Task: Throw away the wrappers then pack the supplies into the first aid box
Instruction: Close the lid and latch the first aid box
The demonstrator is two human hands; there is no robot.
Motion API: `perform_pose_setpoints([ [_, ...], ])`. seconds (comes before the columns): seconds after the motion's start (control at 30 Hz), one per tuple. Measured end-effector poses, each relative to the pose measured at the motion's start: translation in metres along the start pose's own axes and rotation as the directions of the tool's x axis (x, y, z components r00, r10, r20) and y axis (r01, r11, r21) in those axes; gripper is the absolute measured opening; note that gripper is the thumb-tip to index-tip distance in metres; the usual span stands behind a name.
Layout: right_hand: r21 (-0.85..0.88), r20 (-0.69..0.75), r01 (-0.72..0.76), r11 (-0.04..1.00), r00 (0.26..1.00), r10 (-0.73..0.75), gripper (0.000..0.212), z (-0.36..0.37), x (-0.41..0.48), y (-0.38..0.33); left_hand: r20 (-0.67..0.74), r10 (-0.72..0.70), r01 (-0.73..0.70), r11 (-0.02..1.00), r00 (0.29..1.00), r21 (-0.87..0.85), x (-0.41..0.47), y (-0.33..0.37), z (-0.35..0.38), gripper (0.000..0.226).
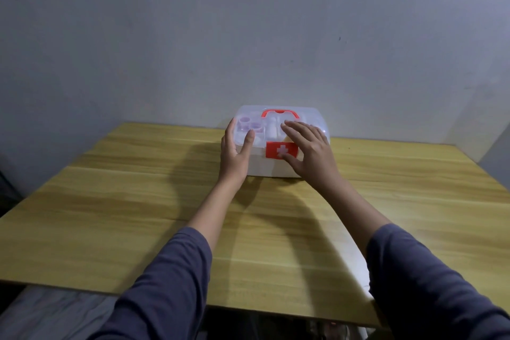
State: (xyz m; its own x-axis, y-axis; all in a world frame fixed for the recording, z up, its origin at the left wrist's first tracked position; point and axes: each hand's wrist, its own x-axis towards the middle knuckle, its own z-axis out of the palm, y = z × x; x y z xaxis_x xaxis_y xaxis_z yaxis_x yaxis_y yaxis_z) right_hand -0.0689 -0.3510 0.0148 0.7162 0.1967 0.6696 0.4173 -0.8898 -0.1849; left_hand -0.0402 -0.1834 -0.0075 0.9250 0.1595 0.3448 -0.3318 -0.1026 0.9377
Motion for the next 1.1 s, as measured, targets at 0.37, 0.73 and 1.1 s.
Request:
perform_pose_setpoints([
  [0.37, -0.034, 0.058, -0.079, 0.996, 0.995, 0.081, 0.060, -0.018, 0.006, 0.003, 0.044, -0.011, 0.010, 1.000, 0.999, 0.027, 0.002, 0.003, -0.004, 0.057],
  [0.73, 0.441, 0.188, -0.541, 0.716, 0.836, 0.516, 0.094, -0.025, -0.001, 0.028, 0.165, -0.097, 0.097, 0.995, 0.981, 0.006, 0.013, 0.003, 0.011, 0.061],
  [1.1, 0.433, 0.160, -0.571, 0.698, 0.810, 0.564, 0.096, -0.018, 0.017, 0.066, 0.263, -0.157, 0.152, 0.988, 0.952, 0.039, 0.054, -0.004, 0.049, 0.065],
])
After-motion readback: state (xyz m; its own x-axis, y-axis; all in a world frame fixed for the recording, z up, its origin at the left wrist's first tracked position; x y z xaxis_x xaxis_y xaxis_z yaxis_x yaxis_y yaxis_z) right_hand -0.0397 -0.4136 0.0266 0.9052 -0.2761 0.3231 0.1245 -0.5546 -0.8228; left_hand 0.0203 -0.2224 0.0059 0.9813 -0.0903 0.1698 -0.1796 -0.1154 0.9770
